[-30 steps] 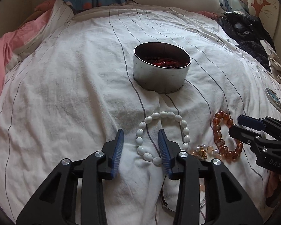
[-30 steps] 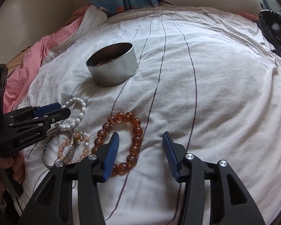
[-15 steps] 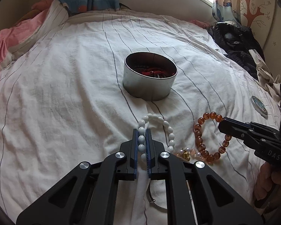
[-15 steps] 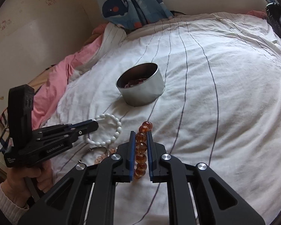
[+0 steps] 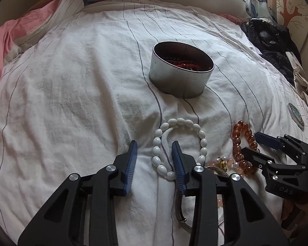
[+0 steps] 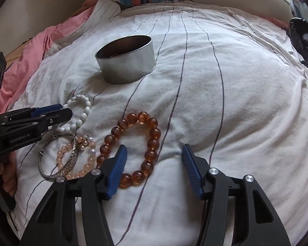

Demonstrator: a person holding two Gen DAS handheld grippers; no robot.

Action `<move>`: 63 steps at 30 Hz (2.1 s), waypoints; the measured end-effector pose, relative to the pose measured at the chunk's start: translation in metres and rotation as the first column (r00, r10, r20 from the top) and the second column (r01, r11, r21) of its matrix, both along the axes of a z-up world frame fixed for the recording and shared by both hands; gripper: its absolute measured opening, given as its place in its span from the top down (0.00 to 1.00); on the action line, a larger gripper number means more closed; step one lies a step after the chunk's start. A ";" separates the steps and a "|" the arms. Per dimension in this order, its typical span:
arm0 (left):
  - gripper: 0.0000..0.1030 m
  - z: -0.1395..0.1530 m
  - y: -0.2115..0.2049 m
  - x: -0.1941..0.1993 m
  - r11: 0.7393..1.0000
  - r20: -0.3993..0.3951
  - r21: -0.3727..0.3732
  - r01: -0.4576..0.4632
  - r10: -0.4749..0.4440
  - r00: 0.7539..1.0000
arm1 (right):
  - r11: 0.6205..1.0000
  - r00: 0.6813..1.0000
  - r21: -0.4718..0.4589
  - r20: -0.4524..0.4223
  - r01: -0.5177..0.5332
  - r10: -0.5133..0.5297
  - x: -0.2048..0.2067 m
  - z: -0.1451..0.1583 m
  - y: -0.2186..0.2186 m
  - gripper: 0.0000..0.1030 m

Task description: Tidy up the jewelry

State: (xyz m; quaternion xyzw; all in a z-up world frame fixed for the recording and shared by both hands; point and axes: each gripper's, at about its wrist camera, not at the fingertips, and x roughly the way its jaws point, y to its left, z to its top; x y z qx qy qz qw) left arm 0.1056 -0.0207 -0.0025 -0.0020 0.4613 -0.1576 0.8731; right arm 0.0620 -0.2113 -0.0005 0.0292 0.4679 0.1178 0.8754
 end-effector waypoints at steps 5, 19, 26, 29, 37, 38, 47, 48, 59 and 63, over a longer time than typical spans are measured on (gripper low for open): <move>0.93 0.009 -0.007 -0.011 0.985 -0.027 -0.120 0.122 -0.126 0.992 | 0.974 1.000 0.226 -0.010 0.005 -0.003 -0.001 0.005 -0.019 0.88; 0.93 0.040 -0.003 -0.011 0.980 0.048 -0.166 0.113 -0.106 0.993 | 0.921 0.991 0.383 0.133 -0.065 0.015 -0.007 0.042 -0.015 0.88; 0.93 0.048 -0.006 -0.009 0.994 0.079 -0.085 0.065 -0.058 0.995 | 0.917 0.988 0.389 0.153 -0.089 0.031 -0.001 0.055 -0.012 0.88; 0.93 0.055 -0.007 -0.009 0.998 0.103 -0.050 0.041 -0.035 0.994 | 0.916 0.988 0.391 0.154 -0.088 0.029 0.001 0.056 -0.012 0.88; 0.93 0.076 -0.014 -0.007 1.000 0.181 -0.026 0.014 -0.009 0.983 | 0.914 0.977 0.390 0.214 -0.110 0.026 0.014 0.074 -0.011 0.88; 0.93 0.079 -0.015 -0.006 0.999 0.189 -0.030 0.011 -0.006 0.982 | 0.914 0.975 0.389 0.222 -0.111 0.024 0.017 0.076 -0.011 0.88; 0.93 0.102 -0.028 0.013 0.998 0.250 -0.066 0.011 0.006 0.968 | 0.915 0.964 0.389 0.267 -0.110 0.002 0.042 0.088 -0.013 0.88; 0.93 0.103 -0.031 0.015 0.998 0.253 -0.066 0.012 0.005 0.968 | 0.914 0.963 0.390 0.269 -0.109 0.000 0.045 0.088 -0.013 0.88; 0.93 0.110 -0.044 0.035 0.990 0.290 -0.138 0.022 0.020 0.957 | 0.908 0.955 0.406 0.295 -0.104 -0.022 0.062 0.092 -0.016 0.88; 0.93 0.113 -0.044 0.046 0.981 0.303 -0.194 0.020 0.040 0.952 | 0.907 0.948 0.408 0.316 -0.107 -0.031 0.070 0.097 -0.015 0.88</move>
